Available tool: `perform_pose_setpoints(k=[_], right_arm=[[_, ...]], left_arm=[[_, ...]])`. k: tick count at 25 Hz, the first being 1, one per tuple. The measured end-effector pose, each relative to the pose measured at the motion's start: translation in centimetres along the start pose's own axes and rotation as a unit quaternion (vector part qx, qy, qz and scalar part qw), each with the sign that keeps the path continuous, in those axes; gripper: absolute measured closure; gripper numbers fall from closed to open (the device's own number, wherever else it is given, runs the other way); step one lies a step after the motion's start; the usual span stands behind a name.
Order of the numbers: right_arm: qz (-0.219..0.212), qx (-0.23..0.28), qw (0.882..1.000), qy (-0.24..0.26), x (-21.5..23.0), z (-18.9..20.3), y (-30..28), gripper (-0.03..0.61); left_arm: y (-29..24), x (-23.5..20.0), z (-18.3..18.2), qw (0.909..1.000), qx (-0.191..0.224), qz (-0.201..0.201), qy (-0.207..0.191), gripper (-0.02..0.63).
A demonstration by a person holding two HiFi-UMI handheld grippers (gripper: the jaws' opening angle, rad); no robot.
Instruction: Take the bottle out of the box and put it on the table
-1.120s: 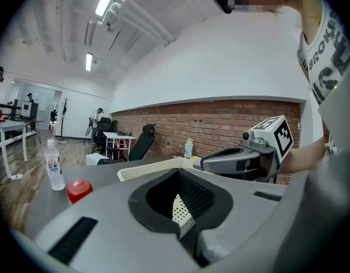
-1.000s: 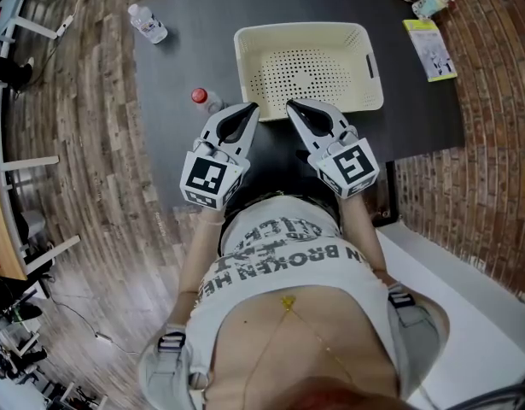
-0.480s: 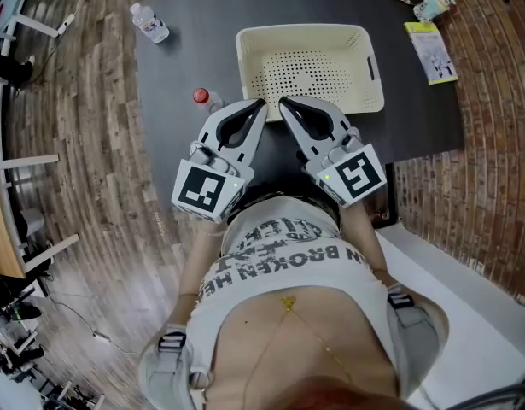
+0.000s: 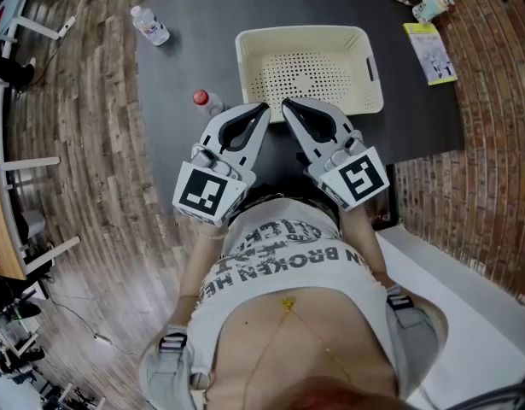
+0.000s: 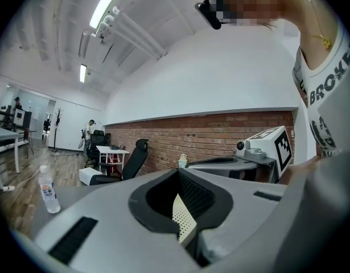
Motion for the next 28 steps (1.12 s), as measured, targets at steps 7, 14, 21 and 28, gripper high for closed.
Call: perform_pose_setpoints(k=[7, 14, 21, 28], right_arm=[[-0.005, -0.005, 1.0, -0.001, -0.3, 0.1, -0.1, 0.571], [-0.006, -0.007, 1.0, 0.003, -0.4, 0.2, 0.2, 0.571], [-0.005, -0.01, 1.0, 0.002, -0.4, 0.4, 0.3, 0.571], [-0.003, -0.01, 1.0, 0.0, -0.2, 0.5, 0.5, 0.571]], left_arm=[[0.0, 0.2, 0.2, 1.0, 0.006, 0.007, 0.003, 0.607], [0.2, 0.4, 0.7, 1.0, 0.0, 0.004, 0.0, 0.607], [0.3, 0.4, 1.0, 1.0, -0.003, 0.004, 0.004, 0.607], [0.2, 0.5, 1.1, 1.0, -0.004, 0.004, 0.005, 0.607]])
Point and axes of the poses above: the fingertips, and each gripper's own axes: y backward along the fingers, x to its right, z out of its underside, the point moved 2 cm from there along y, backward along the fingers, and after that the axes turned 7 degrees about -x, right-handed, at the moved point
